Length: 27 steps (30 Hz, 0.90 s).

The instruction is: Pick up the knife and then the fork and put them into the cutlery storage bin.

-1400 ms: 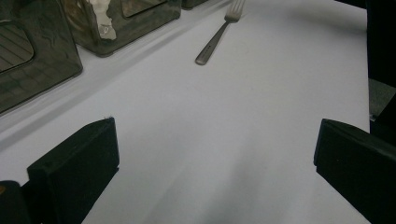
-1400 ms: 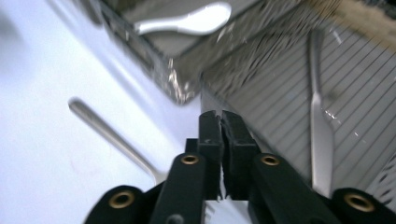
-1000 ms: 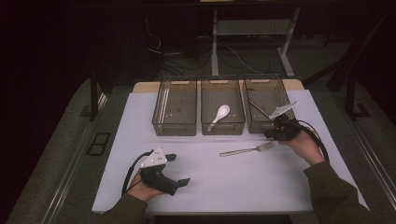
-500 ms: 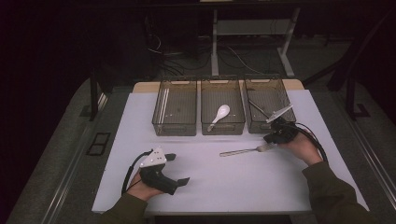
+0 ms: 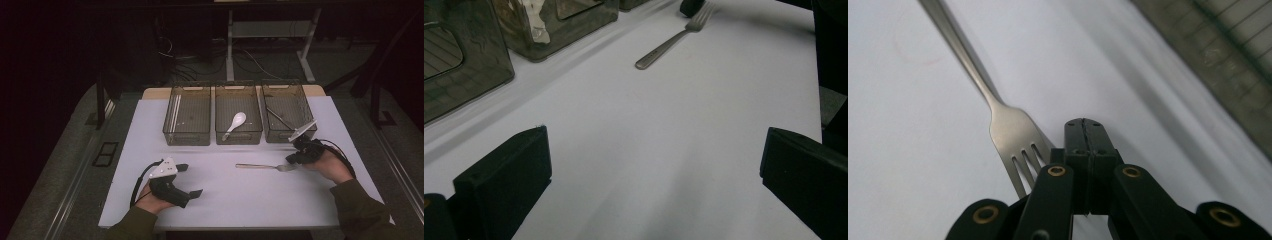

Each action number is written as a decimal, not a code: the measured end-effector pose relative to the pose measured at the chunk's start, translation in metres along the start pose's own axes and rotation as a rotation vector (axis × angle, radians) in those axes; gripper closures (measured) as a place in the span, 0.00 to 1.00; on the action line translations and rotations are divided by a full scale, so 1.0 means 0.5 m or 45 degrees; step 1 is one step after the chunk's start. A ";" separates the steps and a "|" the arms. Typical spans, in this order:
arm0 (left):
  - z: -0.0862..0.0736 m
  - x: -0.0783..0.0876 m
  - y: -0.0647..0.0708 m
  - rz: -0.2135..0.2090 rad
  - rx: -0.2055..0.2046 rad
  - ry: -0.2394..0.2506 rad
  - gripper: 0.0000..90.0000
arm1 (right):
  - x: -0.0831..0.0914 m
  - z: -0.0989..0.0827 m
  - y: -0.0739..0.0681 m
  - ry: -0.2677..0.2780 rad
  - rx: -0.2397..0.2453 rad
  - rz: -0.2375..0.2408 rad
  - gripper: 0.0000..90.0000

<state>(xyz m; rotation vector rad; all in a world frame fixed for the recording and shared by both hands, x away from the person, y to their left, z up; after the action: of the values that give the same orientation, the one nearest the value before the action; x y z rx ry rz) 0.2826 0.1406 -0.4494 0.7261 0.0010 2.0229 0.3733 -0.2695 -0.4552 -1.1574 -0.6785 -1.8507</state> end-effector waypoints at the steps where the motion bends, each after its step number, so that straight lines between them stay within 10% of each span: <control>1: 0.000 0.000 0.000 -0.003 -0.002 0.002 0.00 | 0.001 -0.004 -0.003 -0.005 0.004 -0.002 1.00; 12: 0.000 -0.002 0.005 -0.017 -0.033 -0.003 0.00 | 0.022 -0.017 -0.038 0.018 0.034 0.023 0.99; 16: 0.000 -0.002 0.006 -0.016 -0.032 -0.009 0.00 | 0.037 -0.006 -0.041 0.068 0.030 0.056 0.80; 27: 0.000 -0.004 0.009 -0.023 -0.034 -0.012 0.00 | 0.035 0.052 -0.068 0.052 0.188 0.080 0.68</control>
<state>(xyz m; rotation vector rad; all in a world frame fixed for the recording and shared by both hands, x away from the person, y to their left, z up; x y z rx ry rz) 0.2800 0.1367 -0.4490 0.7163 -0.0242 1.9985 0.3519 -0.2383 -0.4286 -1.0314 -0.7348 -1.7369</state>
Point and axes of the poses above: each handheld gripper's, and its own axes: x roughly backward along the jaws, z roughly out of its top, y roughly to its right, the point moved 3 cm from there along -x, roughly forward along the jaws, and after that the axes turned 10 degrees about x, right-handed, at the moved point
